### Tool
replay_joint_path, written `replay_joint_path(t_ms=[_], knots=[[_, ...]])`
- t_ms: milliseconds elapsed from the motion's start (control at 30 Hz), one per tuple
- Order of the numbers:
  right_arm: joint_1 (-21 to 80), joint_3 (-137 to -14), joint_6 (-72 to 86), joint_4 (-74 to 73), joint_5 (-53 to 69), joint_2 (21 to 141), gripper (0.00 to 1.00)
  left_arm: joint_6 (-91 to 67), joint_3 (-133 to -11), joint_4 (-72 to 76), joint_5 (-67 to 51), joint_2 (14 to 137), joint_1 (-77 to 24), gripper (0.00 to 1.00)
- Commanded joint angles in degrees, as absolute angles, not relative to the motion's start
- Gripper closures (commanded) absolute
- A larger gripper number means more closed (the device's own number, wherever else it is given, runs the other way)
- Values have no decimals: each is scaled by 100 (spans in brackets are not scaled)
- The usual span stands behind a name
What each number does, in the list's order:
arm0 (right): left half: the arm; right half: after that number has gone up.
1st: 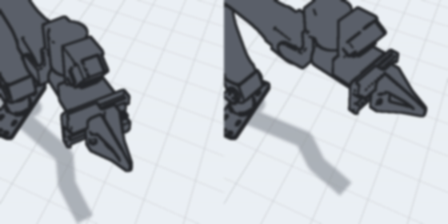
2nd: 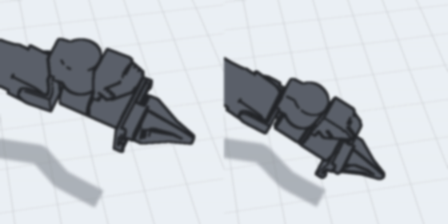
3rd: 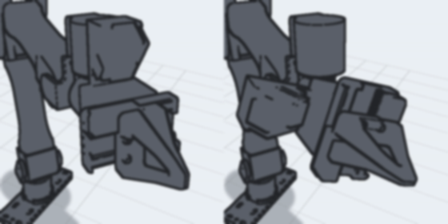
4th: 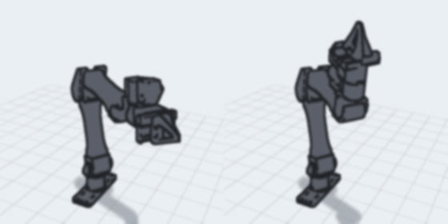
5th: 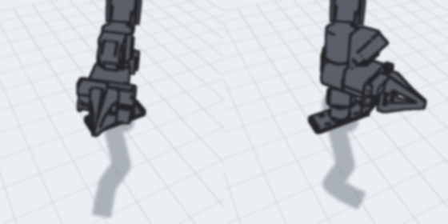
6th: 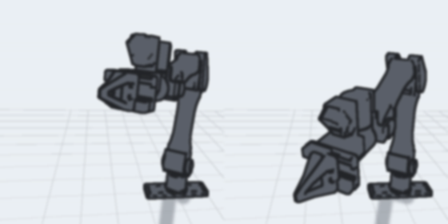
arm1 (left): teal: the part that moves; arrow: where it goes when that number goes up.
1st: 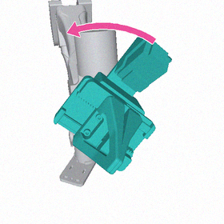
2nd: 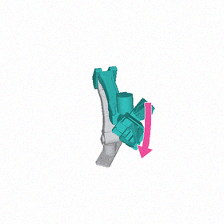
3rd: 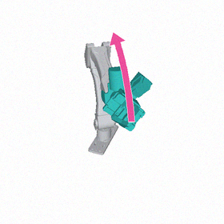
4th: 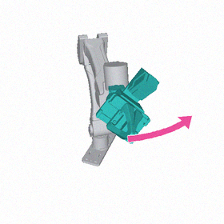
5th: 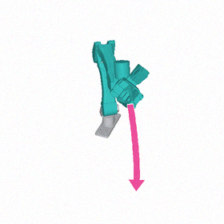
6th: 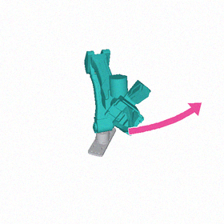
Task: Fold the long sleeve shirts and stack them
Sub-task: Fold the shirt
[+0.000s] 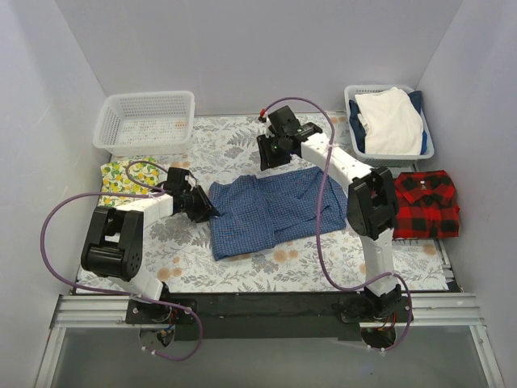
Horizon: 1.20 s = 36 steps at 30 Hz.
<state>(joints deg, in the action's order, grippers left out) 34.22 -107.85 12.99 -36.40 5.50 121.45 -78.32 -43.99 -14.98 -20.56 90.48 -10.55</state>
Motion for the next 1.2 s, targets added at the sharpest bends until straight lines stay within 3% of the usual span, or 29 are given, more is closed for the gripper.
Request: replay_joint_path(t_ms=[0, 167, 467, 600, 633, 800, 1000, 1167], knots=[[3576, -10416, 958, -3858, 379, 11620, 55, -7752, -4473, -1573, -1882, 8921, -1037, 83], [3954, -9836, 642, -3858, 132, 11400, 58, -7612, -4781, -1845, -1697, 8824, -1037, 100], [4447, -9545, 738, -3744, 246, 11390, 63, -7190, -5326, -2566, -1117, 8692, -1028, 100], [4456, -9466, 887, -3657, 316, 11723, 78, -7067, -5449, -2812, -1020, 8605, -1028, 100], [4456, -9475, 922, -3587, 369, 11794, 86, -7032, -5475, -2847, -1002, 8578, -1020, 100], [4535, -9860, 905, -3498, 702, 12426, 98, -6882, -5809, -3154, -932, 8578, -1011, 100], [4658, -10476, 940, -3568, 1010, 13042, 99, -6759, -6257, -3471, -835, 8631, -1002, 100], [4650, -10196, 1046, -3472, 546, 12543, 99, -6592, -6740, -3823, -458, 8710, -967, 100]])
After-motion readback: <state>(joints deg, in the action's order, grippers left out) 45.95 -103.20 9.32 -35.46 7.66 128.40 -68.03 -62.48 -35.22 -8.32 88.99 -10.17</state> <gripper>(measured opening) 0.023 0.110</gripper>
